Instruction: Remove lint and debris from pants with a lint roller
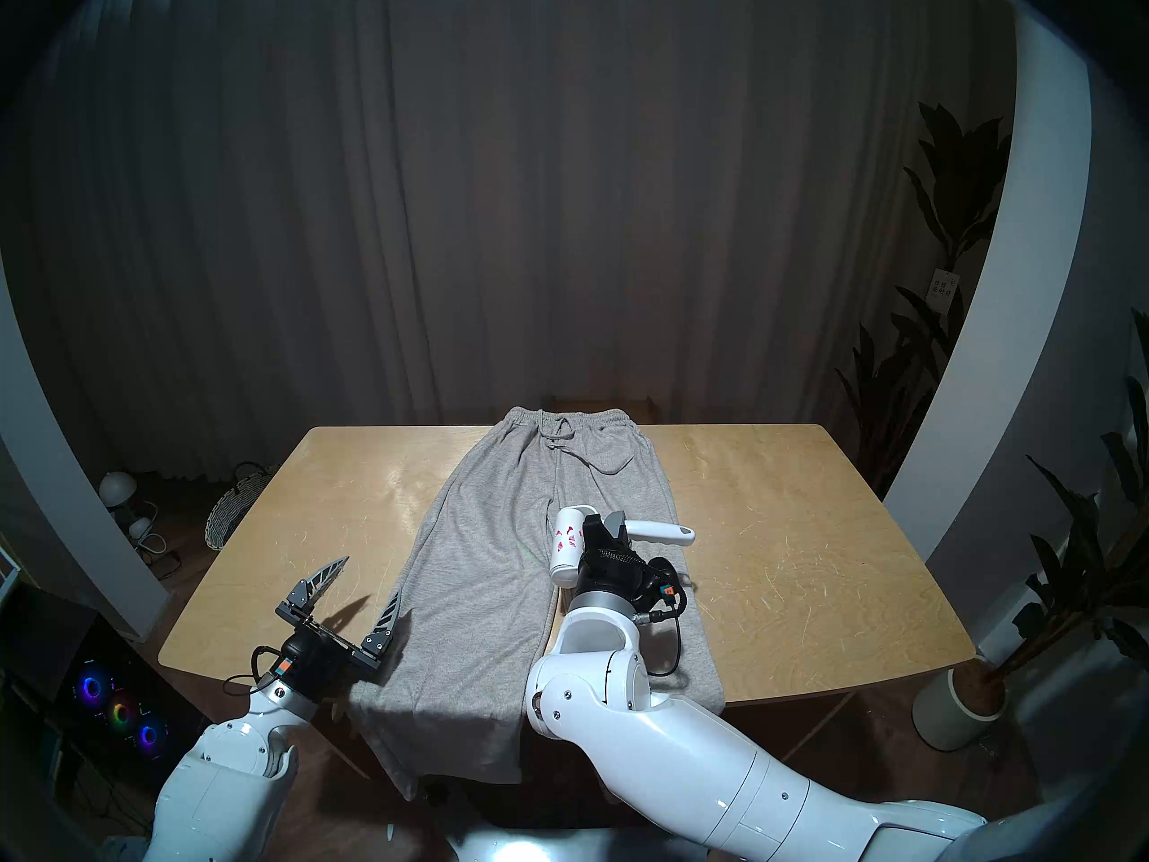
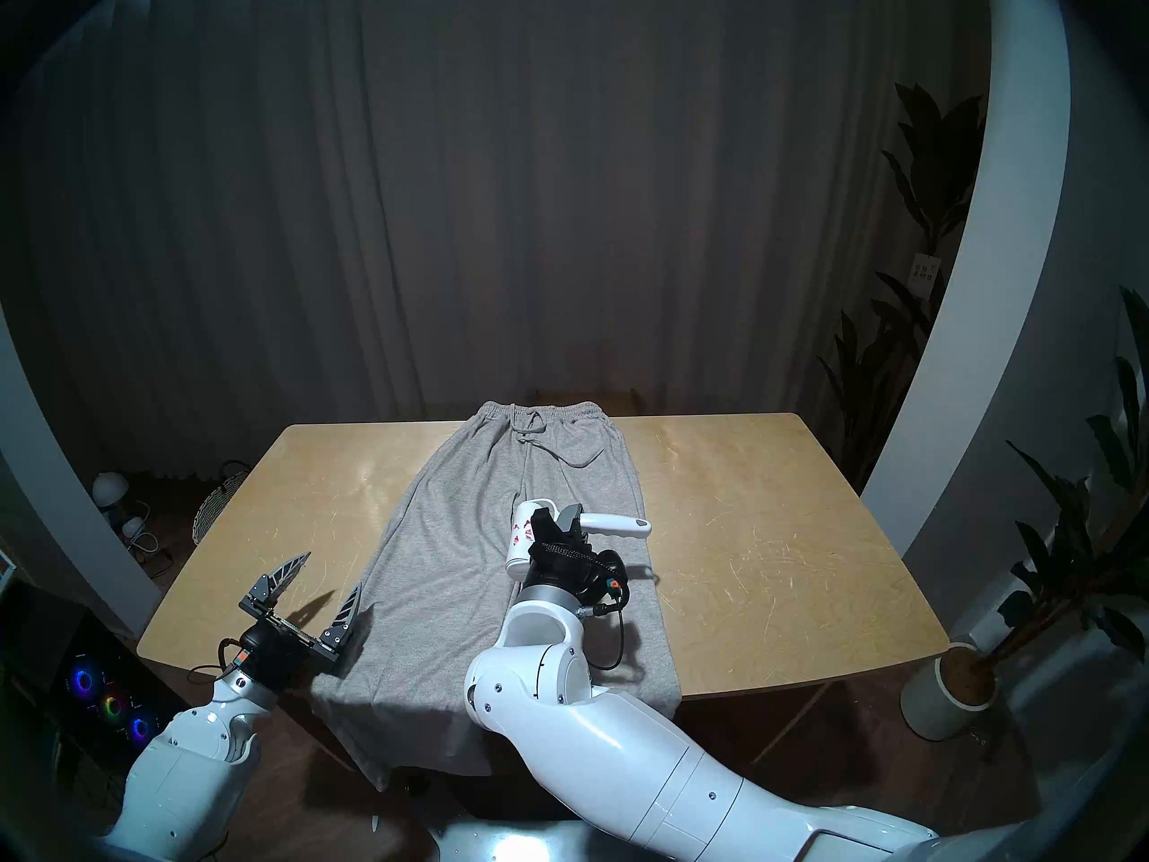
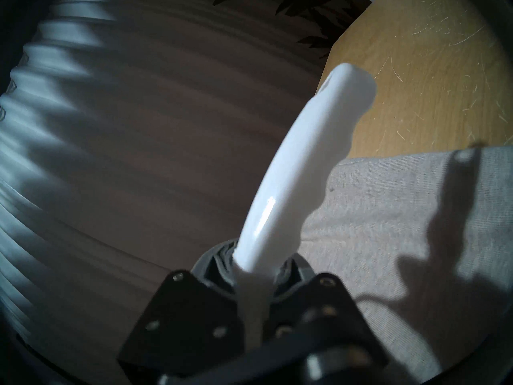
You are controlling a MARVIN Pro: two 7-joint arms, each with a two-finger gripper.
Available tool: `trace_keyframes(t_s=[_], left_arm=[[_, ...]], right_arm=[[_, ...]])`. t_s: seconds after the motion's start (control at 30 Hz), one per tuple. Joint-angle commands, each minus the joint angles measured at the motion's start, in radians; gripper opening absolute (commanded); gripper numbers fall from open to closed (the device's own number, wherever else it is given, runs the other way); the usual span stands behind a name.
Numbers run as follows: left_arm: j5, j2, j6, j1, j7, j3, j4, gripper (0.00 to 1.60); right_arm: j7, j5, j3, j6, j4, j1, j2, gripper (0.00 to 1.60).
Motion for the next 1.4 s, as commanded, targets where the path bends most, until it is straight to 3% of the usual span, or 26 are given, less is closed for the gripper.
trace_keyframes(t_s=[0.0,0.7,1.0,1.37], left_arm=[[-0.034,0.04,-0.058,-0.1,0.019,-0.062,-0.102,1.6],[-0.07,0.05,-0.019,-0.077,0.02,-0.08,-0.156,1.6],[-0.087,0.044,0.015,-0.149,0.038,-0.069,-0.265,1.6],[-0.101,0.019,0.174,-0.248,0.077,-0.006,-0.402,1.6]], right_arm=[[-0.004,-0.012,0.057,0.001,-0.029,0.022,0.006,0.0],[-0.048,0.014,0.292,0.001,0.002,0.062,0.127,0.0],[-0.082,0.048,0.396,0.018,0.049,0.104,0.193,0.0],[-0.122,0.142,0.473,0.108,0.131,0.172,0.238,0.0]])
